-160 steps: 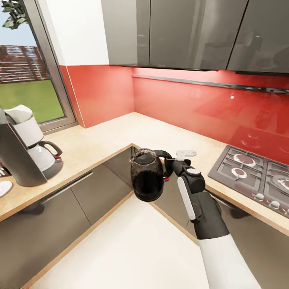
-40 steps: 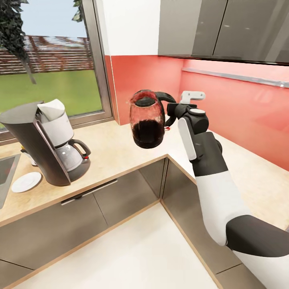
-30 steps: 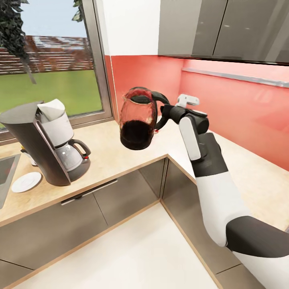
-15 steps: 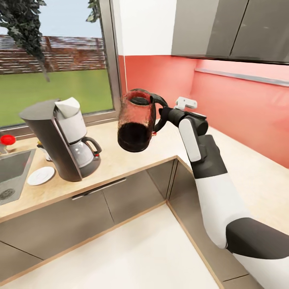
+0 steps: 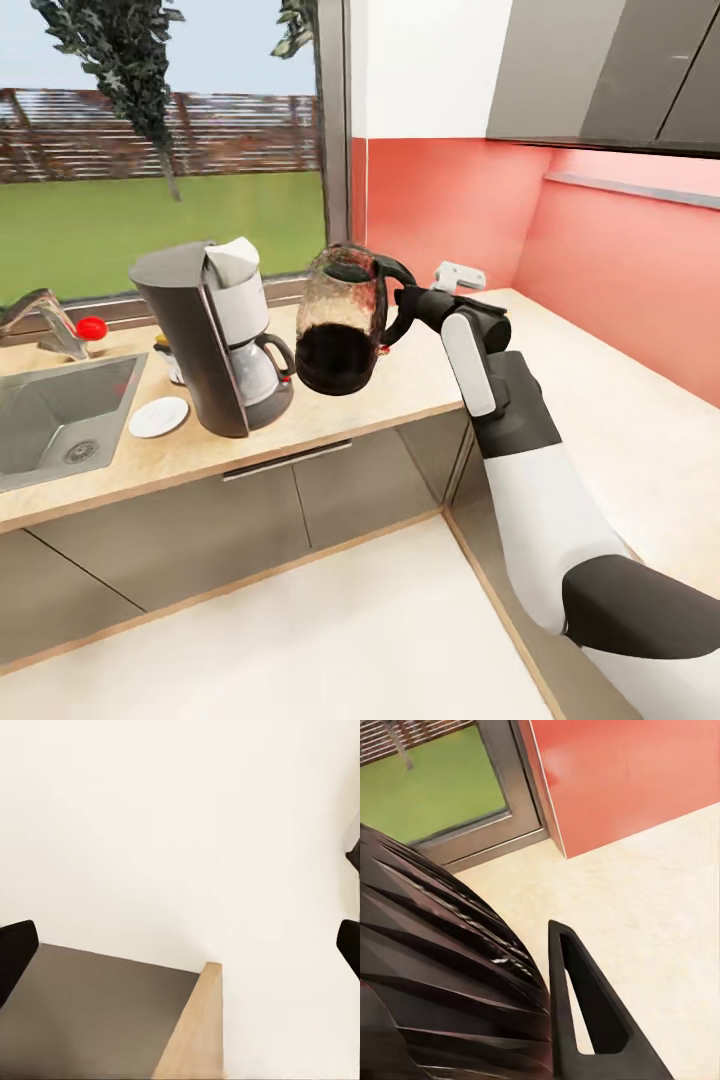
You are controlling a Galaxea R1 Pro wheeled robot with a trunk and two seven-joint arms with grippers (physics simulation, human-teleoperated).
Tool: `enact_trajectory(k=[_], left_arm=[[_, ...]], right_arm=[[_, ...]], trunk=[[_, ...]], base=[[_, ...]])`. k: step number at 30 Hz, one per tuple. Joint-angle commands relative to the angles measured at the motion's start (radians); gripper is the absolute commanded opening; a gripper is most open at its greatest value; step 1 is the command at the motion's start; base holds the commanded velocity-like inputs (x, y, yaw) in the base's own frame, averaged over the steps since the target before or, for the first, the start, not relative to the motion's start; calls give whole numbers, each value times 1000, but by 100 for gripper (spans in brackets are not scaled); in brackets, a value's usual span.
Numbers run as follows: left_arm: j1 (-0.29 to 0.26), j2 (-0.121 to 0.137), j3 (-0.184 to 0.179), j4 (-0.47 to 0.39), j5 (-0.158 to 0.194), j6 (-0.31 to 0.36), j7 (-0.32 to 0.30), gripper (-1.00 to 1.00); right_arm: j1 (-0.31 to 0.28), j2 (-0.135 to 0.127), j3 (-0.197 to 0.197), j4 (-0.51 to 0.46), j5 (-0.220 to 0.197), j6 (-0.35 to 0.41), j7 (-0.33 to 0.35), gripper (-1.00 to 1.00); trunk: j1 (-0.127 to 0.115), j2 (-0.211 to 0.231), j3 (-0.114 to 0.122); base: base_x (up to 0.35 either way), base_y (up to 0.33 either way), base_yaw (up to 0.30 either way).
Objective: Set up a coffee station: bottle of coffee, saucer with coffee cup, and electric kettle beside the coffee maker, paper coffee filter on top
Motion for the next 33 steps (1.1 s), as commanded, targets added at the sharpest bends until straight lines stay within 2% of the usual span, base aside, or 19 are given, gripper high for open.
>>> enact_trajectory(k=[1,4,7,8,10,13,18,21,33], left_arm=[[0,-1,-9,1,2,4,8,100],[1,-2,-9,1,-17,11,16,100],[1,-3,-9,1,-37,14,18,100],[1,-3,-9,1,-42,14,18,100],[1,-3,-9,1,-45,14,18,100],[1,-3,-9,1,-47,14,18,100],[1,-3,-9,1,-47,14,19,100],[1,-3,-9,1,-47,15,19,100],[1,-4,-7,2,-49,16,22,100]], right_arm=[[0,0,1,-1,-8,2,-8,-100],[7,0,1,-2,11,1,-7,-100],[24,-11,1,-2,67,-3,-7,-100],[37,-15,1,-1,98,-22,-7,-100],[53,-18,1,2,132,-78,-8,-100],[82,-21,1,22,157,-182,-5,-100],[104,-29,1,136,165,-330,-5,-100],[105,-30,1,160,165,-373,-5,-100],[108,-29,5,207,161,-385,-3,-100]], trunk=[[1,-2,-2],[1,-2,-2],[1,-2,-2],[1,-2,-2],[1,-2,-2],[1,-2,-2],[1,-2,-2],[1,-2,-2],[1,-2,-2]], base=[[0,0,80],[141,0,35],[283,0,9],[319,0,3],[326,0,1],[332,0,1],[335,0,0],[335,0,0],[335,0,0]])
